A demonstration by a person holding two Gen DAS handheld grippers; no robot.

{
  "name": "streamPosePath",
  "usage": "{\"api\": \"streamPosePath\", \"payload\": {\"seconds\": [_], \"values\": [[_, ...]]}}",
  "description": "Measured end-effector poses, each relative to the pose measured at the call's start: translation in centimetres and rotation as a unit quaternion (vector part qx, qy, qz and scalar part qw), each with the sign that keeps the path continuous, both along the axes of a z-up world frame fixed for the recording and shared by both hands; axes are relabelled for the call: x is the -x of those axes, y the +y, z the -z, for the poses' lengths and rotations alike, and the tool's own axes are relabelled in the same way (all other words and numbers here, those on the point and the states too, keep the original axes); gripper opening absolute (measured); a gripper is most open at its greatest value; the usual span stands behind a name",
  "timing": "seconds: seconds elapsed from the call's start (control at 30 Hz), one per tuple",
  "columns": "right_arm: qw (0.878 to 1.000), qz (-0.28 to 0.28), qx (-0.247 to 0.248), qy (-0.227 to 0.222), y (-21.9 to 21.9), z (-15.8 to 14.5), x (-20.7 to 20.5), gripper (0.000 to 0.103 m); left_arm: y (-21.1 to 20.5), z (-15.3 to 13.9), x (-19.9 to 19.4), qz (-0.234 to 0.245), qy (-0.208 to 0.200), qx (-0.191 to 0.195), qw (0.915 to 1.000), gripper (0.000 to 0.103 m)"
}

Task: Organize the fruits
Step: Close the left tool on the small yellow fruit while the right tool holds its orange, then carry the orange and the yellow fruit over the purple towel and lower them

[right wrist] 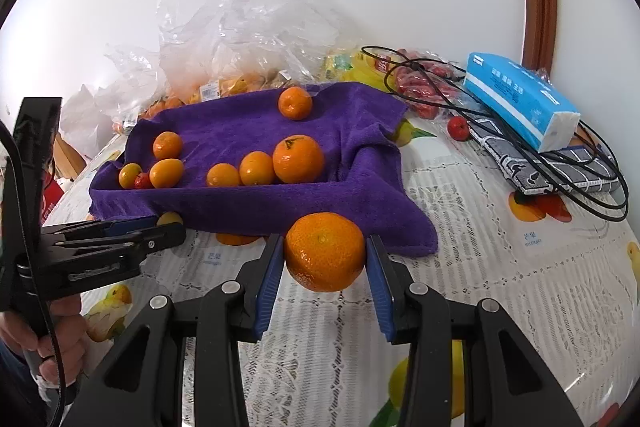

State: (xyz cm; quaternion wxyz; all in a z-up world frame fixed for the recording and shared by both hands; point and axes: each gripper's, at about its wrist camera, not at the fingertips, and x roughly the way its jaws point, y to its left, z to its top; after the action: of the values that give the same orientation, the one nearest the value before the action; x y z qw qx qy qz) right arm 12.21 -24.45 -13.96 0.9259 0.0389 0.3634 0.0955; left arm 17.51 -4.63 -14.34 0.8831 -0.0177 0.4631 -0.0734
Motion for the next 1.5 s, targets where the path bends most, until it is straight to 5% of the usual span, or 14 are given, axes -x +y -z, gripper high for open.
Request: {"api": "streamPosePath", "payload": {"seconds": [0.43, 0.97, 1.5], "values": [[1.0, -0.009, -0.009, 0.008, 1.1, -0.9, 0.3, 0.041, 1.7, -1.7, 1.3, 0.005, -0.003, 0.028, 0.9996, 0.024], [0.998, -0.037, -0.006, -0.05, 5.8, -7.3, -1.8, 0.041, 6.3, -8.2, -0.7, -0.025, -0.08, 0.025, 0.9962, 0.024], [0.997, -0.045, -0.016, -0.052, 6.3, -6.6, -6.9, 0.041, 8.6, -6.0, -4.6, -0.054, -0.08, 0.025, 0.995, 0.024]]}}
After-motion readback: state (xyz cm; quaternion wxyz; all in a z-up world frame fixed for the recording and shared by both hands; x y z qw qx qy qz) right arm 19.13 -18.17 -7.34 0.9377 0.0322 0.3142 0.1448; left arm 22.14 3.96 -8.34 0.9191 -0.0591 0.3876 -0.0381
